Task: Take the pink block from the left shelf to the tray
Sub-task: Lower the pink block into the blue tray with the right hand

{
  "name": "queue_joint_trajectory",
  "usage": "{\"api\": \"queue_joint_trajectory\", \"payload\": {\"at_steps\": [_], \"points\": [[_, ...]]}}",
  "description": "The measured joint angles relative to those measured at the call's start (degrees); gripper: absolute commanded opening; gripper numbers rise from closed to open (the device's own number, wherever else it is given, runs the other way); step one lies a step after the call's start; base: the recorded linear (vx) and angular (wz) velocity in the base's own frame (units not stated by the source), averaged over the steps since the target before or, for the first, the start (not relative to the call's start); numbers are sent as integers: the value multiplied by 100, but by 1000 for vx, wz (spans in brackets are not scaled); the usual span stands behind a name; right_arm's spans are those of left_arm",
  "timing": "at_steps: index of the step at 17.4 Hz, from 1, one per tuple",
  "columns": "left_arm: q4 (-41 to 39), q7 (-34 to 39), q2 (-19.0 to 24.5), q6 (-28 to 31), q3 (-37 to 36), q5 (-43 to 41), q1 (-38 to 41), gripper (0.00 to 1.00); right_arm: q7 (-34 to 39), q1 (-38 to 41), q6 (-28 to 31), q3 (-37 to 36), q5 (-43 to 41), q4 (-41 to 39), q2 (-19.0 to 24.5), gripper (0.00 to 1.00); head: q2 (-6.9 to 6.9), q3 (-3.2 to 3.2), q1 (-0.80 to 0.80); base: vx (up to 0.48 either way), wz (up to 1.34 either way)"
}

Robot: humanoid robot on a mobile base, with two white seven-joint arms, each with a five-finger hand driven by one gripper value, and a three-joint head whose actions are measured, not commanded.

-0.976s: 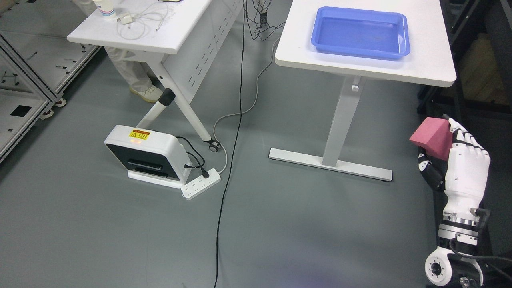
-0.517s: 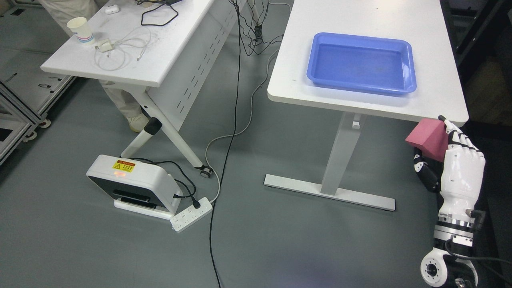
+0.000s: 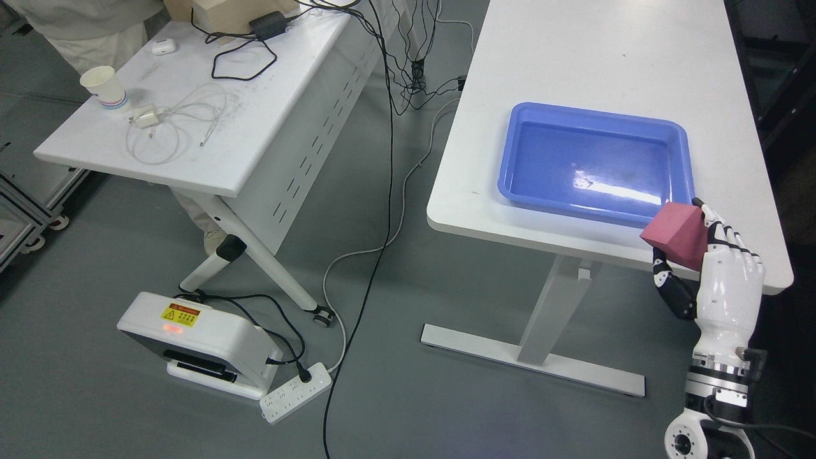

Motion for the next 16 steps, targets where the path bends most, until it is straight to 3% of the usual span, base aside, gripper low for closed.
{"api": "queue_joint_trajectory", "payload": {"at_steps": [9,14,16], "points": [[0,0,0,0,0,0,0,100,0,90,-3,-25,-4,-94,72,1,0,0,0,279,8],[0,0,0,0,0,0,0,100,25,105,-3,-34,-1,-121,89,2,0,0,0,137,-56],[0,0,0,0,0,0,0,100,355,133,-3,-39,0,-128,93,3,0,0,0,51,-12]]}}
